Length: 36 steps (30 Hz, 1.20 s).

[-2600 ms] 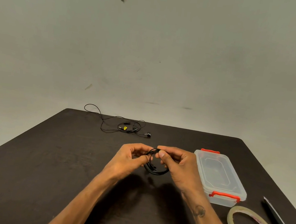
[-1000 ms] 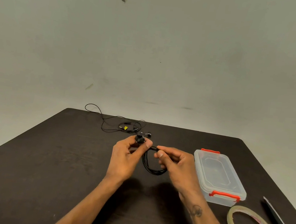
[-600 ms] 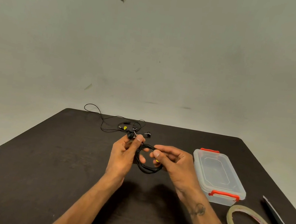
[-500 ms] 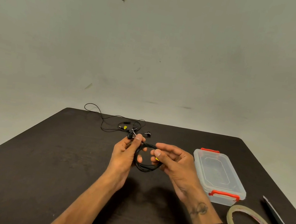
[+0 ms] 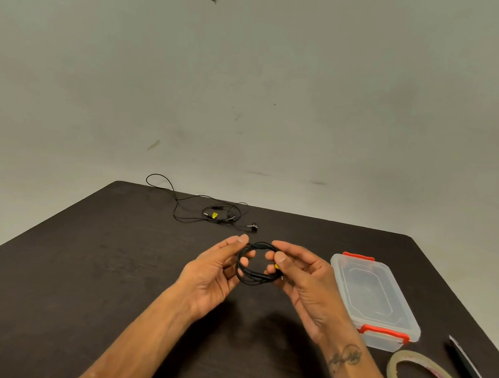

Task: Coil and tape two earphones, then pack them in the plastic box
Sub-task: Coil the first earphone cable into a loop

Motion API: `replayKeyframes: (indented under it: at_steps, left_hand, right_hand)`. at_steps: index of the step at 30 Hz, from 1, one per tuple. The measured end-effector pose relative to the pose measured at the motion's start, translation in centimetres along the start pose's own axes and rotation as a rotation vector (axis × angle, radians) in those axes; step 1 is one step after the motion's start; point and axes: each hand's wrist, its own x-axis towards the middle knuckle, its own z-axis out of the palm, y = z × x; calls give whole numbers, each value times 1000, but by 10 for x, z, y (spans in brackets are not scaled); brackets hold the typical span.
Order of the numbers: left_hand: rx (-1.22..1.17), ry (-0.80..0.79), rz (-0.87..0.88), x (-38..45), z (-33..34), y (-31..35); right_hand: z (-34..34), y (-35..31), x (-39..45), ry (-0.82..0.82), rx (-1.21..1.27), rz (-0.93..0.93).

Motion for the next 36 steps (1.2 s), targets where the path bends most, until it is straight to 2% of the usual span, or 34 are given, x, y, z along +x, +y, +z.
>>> replayKeyframes:
  at_steps: [10, 13, 17, 20, 22, 25, 31, 36]
  left_hand:
    - [230, -92, -38, 5, 0, -13]
    - [441, -63, 64, 10, -3, -16]
    - [724, 62, 327, 16, -12, -13]
    - [835, 111, 600, 18, -19, -4]
    - [848, 100, 701, 16, -20, 1]
    - [903, 8, 752, 11, -19, 7]
    - [1279, -69, 846, 10, -18, -5]
    - [1217, -102, 778, 15, -19, -9]
  right_hand:
    - [0, 3, 4, 32, 68, -99]
    - [0, 4, 5, 32, 87, -103]
    - [0, 4, 4, 38, 63, -89]
    - [0, 5, 4, 40, 55, -73]
    - [1, 6, 4, 43, 64, -69]
    - [1, 6, 5, 47, 89, -64]
    - [-2, 4, 6, 69, 60, -80]
    - [0, 4, 5, 94, 53, -93]
